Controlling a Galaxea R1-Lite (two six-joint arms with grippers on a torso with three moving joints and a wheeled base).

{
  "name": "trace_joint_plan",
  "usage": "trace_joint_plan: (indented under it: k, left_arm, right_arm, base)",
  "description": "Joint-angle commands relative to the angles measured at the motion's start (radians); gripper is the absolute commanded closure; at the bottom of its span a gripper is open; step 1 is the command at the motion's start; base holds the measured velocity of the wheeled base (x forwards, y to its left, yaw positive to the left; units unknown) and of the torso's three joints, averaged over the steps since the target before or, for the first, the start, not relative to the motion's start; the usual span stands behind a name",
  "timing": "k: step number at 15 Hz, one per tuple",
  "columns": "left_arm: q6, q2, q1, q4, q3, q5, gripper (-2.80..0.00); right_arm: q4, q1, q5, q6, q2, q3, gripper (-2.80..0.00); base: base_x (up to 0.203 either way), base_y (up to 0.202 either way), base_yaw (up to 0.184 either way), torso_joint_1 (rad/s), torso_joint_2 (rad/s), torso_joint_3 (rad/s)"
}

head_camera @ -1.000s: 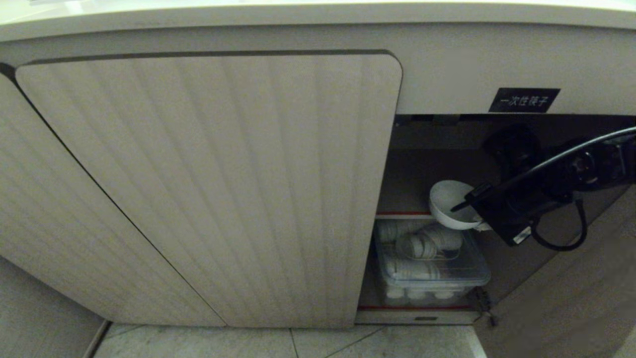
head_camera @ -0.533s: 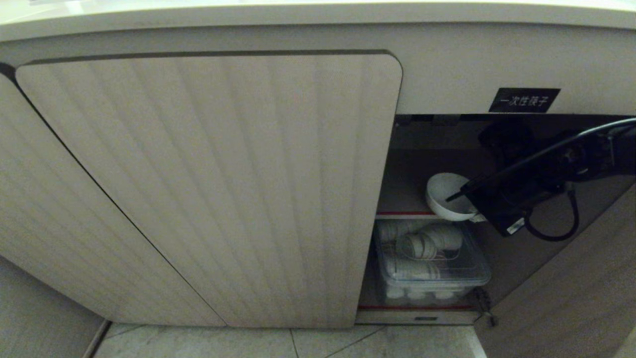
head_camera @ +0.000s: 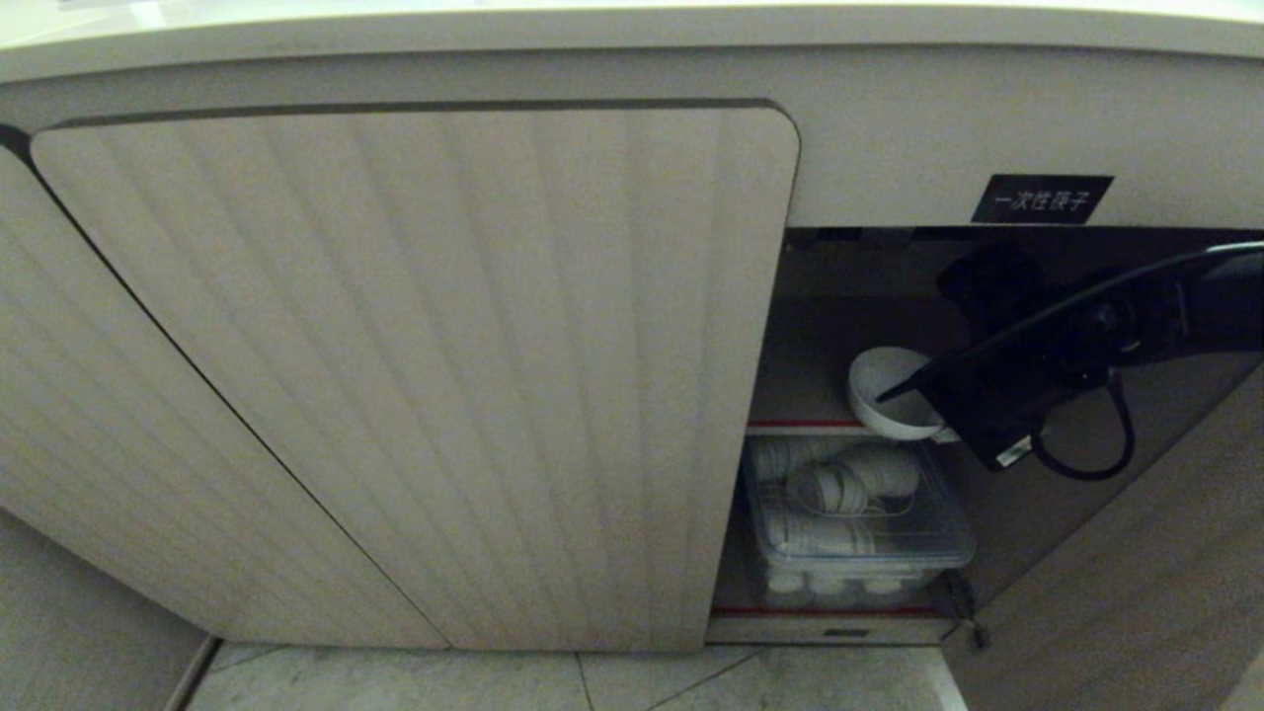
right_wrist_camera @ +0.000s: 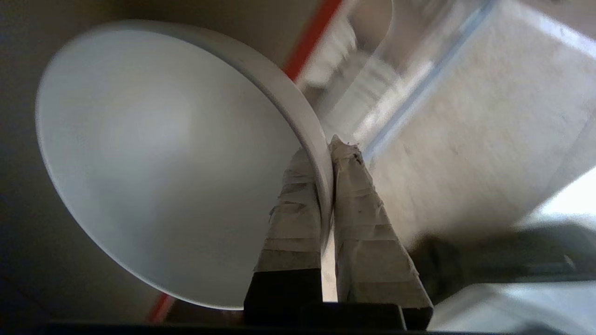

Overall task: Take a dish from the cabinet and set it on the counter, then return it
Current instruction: Put it back into the cabinet

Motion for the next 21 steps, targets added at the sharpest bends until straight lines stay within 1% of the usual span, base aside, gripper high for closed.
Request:
trace_joint_plan:
  k: [1,3,6,19,21]
  left_arm:
    - [-0.001,0.0,0.0,0.0,-0.001,0.0,0.0]
    - [-0.001,0.0,0.0,0.0,-0.001,0.0,0.0]
    - [-0.001,0.0,0.0,0.0,-0.001,0.0,0.0]
    - [-0.001,0.0,0.0,0.0,0.001,0.0,0.0]
    - [-0.001,0.0,0.0,0.0,-0.001,0.0,0.0]
  right_arm:
    - [-0.032,0.001,-0.024,0.011,0.015,0.001,0.0]
    - [-0.099,0.001,-0.057,0.011,0.016,0.01,0.0]
    - [-0.139,0.003,-0.076,0.009,0.021,0.009,0.0]
    - [-0.149,0.004,-0.075,0.012,0.063,0.0,0.0]
    - [-0.17,0.004,-0.072,0.014,0.064,-0.002,0.0]
  base:
    - [0.0,0.0,0.0,0.0,0.0,0.0]
    - [0.0,0.0,0.0,0.0,0.0,0.0]
    - [0.0,0.0,0.0,0.0,0.0,0.0]
    - [0.0,0.0,0.0,0.0,0.0,0.0]
    - [0.0,0.0,0.0,0.0,0.0,0.0]
